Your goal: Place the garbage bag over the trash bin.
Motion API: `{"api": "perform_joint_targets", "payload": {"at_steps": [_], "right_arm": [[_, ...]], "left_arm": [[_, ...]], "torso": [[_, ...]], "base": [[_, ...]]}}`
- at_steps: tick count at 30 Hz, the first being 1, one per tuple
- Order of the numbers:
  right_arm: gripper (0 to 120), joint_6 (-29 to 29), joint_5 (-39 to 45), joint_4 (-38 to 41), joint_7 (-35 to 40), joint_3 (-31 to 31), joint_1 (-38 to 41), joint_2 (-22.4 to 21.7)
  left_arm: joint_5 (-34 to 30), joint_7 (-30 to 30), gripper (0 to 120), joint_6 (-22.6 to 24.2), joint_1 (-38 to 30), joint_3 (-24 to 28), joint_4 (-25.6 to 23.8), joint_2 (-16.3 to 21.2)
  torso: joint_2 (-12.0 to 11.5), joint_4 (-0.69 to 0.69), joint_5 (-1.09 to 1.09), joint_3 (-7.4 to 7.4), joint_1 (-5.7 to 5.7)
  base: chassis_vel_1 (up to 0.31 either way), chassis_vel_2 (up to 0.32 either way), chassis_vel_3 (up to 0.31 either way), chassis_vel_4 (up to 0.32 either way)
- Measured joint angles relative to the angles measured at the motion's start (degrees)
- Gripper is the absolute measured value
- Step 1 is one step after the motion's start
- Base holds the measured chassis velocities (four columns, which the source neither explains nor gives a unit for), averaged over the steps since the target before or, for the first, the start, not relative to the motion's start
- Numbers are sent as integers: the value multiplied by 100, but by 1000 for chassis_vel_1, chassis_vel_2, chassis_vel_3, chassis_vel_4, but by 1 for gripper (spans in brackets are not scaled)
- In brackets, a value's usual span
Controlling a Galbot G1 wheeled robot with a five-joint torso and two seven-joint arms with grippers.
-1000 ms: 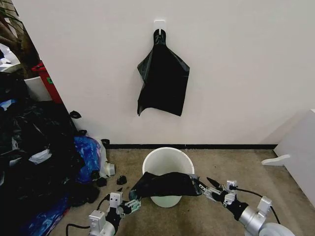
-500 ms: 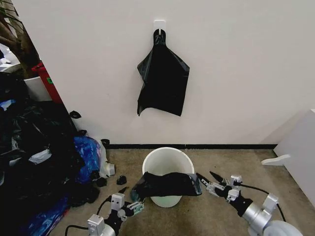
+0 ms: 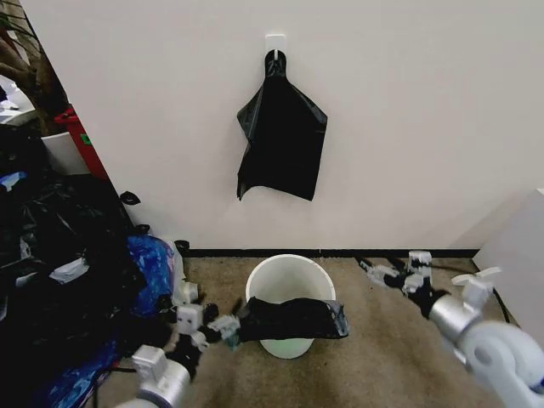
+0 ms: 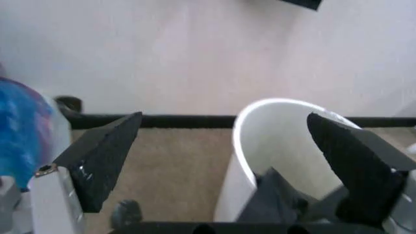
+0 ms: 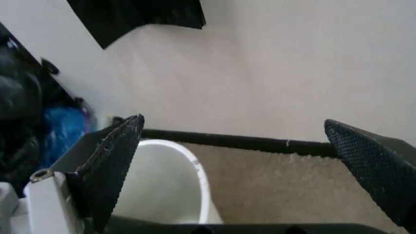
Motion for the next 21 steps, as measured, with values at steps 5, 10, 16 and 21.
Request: {"api": "perform_joint_targets", "payload": {"at_steps": [5,10,16,21], "right_arm": [[100,-354,-224,-272,-161,-366,727,-187],[100,-842,-253,-449,-493,-685,1376,-390],[100,-1303,-94,-810,-527,-1324,2163,-834],[100,-1316,-85,-1212,-579,-2160,2844,-1025]], "left_arm": [[56,250,100,389,97,-523,-167,-110],[59,416,100,555,78,-753,-182,-91],[289,729,100,606,-20,-690,-98,32],[343,761,100,563,-20,-698,-57,-30]], "torso": [[0,1,1,0,0],[0,1,-1,0,0],[0,-3,2,0,0],[0,2,-1,0,0]], "base": [[0,0,0,0],[0,0,0,0],[0,0,0,0],[0,0,0,0]]}}
